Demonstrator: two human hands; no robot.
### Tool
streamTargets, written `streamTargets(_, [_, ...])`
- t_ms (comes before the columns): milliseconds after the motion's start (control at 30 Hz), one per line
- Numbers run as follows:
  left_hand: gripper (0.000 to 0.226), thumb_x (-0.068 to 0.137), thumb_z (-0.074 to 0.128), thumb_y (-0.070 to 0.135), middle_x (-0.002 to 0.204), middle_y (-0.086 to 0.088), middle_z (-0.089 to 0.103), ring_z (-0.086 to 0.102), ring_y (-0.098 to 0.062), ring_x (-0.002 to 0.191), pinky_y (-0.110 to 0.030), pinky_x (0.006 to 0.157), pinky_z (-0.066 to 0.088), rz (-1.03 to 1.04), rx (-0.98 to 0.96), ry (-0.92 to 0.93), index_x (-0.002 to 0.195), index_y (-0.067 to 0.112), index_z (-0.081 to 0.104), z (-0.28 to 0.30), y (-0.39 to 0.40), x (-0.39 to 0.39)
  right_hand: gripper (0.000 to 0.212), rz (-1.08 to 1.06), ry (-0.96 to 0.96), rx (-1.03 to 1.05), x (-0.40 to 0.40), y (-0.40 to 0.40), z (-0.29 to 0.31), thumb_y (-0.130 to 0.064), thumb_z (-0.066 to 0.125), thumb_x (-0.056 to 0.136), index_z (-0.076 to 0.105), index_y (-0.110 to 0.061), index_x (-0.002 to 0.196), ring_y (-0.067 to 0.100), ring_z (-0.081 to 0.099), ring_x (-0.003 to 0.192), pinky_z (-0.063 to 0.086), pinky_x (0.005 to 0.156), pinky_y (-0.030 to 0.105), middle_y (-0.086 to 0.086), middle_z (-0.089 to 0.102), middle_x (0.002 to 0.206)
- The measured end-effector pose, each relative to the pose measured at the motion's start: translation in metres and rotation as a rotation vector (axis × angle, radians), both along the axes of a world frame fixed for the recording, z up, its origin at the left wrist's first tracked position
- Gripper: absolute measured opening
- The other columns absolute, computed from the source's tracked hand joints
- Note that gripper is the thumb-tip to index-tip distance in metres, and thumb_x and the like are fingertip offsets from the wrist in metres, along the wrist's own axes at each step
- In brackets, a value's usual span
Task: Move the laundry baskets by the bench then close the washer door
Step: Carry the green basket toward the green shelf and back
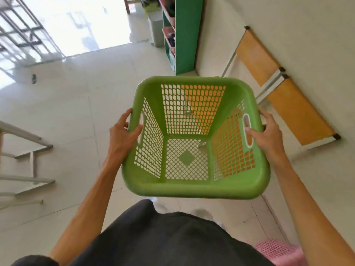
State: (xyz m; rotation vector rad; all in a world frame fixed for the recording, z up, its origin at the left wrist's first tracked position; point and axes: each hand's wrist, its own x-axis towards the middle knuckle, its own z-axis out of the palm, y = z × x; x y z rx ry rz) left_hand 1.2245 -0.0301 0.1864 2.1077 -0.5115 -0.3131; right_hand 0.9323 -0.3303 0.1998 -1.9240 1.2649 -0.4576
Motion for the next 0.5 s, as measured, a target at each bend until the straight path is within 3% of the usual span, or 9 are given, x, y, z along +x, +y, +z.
streamTargets(67, [0.064,0.087,0.071,0.029,0.092,0.008,0.066,0.063,0.008,0.066,0.002,0.051,0.042,0.038,0.022,-0.016,0.146,0.030,0.047,-0.002,0.030,0.043,0.070,0.052,-0.021,-0.016,0.066,0.015,-0.005,-0.022,0.077,0.078,0.048,-0.035,0.140,0.020,0.068,0.091,0.055,0.079,0.031,-0.001,0.069,0.112])
streamTargets(167, [0.064,0.090,0.069,0.025,0.108,-0.006,0.069,0.060,0.008,0.069,-0.001,0.053,0.046,0.066,0.065,-0.031,0.149,0.024,0.043,-0.007,0.064,0.102,0.070,0.104,-0.033,-0.014,0.154,0.036,-0.012,-0.019,0.076,0.077,0.050,-0.032,0.141,0.015,0.065,0.084,0.045,0.062,0.016,-0.002,0.068,0.113])
streamTargets(233, [0.064,0.092,0.068,0.023,0.116,-0.012,0.069,0.062,0.004,0.070,-0.004,0.056,0.049,0.075,0.083,-0.039,0.150,0.022,0.041,-0.011,0.079,0.138,0.070,0.120,-0.028,-0.011,0.200,0.045,-0.019,-0.020,0.077,0.078,0.049,-0.032,0.142,0.015,0.065,0.081,0.042,0.058,0.013,0.000,0.069,0.113])
streamTargets(333, [0.066,0.093,0.067,0.024,0.122,-0.014,0.068,0.068,-0.015,0.084,-0.025,0.069,0.057,0.074,0.108,-0.042,0.152,0.023,0.038,-0.017,0.088,0.191,0.070,0.144,-0.040,-0.017,0.256,0.048,-0.029,-0.019,0.076,0.079,0.049,-0.030,0.142,0.022,0.068,0.090,0.049,0.070,0.018,0.004,0.068,0.119])
streamTargets(433, [0.067,0.093,0.067,0.025,0.119,-0.012,0.067,0.068,-0.020,0.085,-0.027,0.065,0.058,0.077,0.095,-0.022,0.152,0.025,0.037,-0.027,0.081,0.238,0.067,0.129,-0.052,-0.023,0.301,0.038,-0.038,-0.021,0.077,0.079,0.051,-0.030,0.140,0.012,0.065,0.076,0.042,0.053,0.000,-0.001,0.069,0.110])
streamTargets(500, [0.068,0.093,0.067,0.025,0.115,-0.007,0.066,0.068,-0.018,0.082,-0.022,0.061,0.057,0.036,0.090,-0.007,0.152,0.027,0.035,-0.033,0.068,0.271,0.064,0.115,-0.078,-0.011,0.328,0.028,-0.045,-0.023,0.077,0.080,0.051,-0.032,0.138,0.000,0.064,0.064,0.042,0.046,0.002,-0.005,0.067,0.101])
